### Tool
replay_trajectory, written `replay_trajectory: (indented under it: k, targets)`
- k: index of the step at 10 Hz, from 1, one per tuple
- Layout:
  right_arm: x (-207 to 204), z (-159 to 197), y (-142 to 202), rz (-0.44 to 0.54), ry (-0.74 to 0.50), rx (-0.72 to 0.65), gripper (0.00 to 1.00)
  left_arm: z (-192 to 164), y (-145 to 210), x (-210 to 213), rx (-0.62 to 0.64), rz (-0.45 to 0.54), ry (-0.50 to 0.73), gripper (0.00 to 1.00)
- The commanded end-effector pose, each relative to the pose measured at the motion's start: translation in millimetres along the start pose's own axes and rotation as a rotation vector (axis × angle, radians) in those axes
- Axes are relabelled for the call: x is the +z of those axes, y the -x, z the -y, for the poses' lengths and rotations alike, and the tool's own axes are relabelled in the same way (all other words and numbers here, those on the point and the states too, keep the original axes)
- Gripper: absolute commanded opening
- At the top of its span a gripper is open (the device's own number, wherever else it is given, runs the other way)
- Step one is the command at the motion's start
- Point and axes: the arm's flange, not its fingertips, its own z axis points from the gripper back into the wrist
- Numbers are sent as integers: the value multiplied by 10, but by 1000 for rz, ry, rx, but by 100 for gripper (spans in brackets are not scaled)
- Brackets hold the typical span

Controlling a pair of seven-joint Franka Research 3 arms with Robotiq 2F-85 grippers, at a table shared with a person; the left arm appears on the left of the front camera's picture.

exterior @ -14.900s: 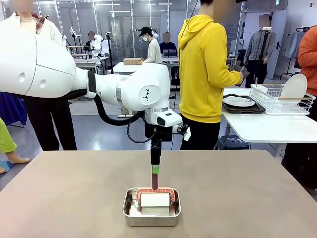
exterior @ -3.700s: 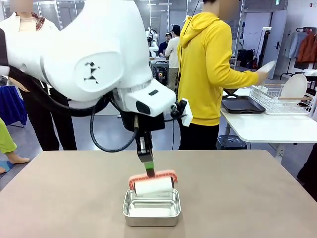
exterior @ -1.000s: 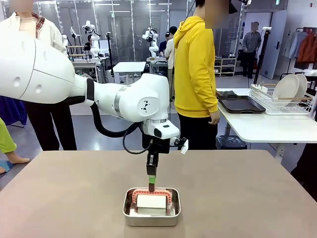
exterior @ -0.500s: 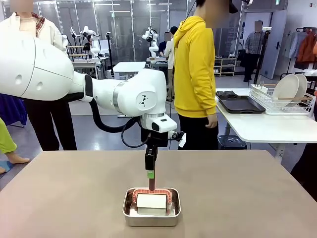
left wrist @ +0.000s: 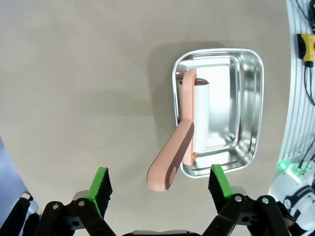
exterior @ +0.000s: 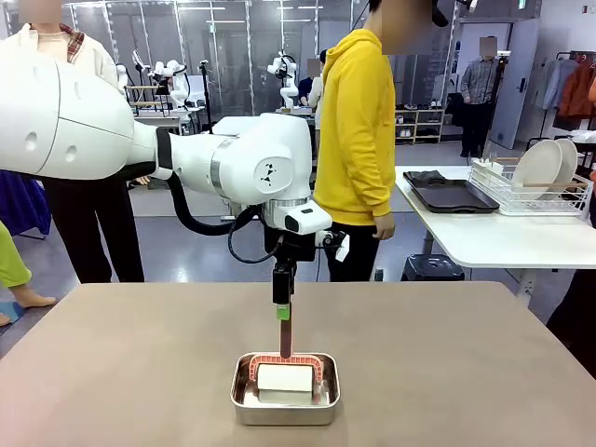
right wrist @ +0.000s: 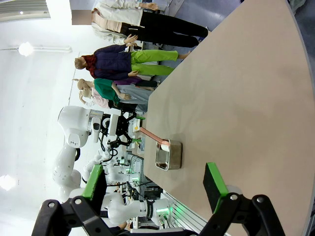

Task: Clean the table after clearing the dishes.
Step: Place the Lint Roller back on top of the Airtight Container.

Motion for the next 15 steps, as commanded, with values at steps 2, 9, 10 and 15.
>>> replay_trajectory:
  k: [2,9,10,15]
  targets:
    - [2,-38,8,-2,-3,15,100,79,130,-13,147,-47,21,100]
    - [2,-38,8,-2,-3,15,100,-14,18,29,9,3,-5,100]
    - [2,-38,8,-2,-3,15,100,-14,18,29,9,3,-5,100]
    - [2,-38,8,-2,-3,15,100,2,-3,13,29,-1,3,100]
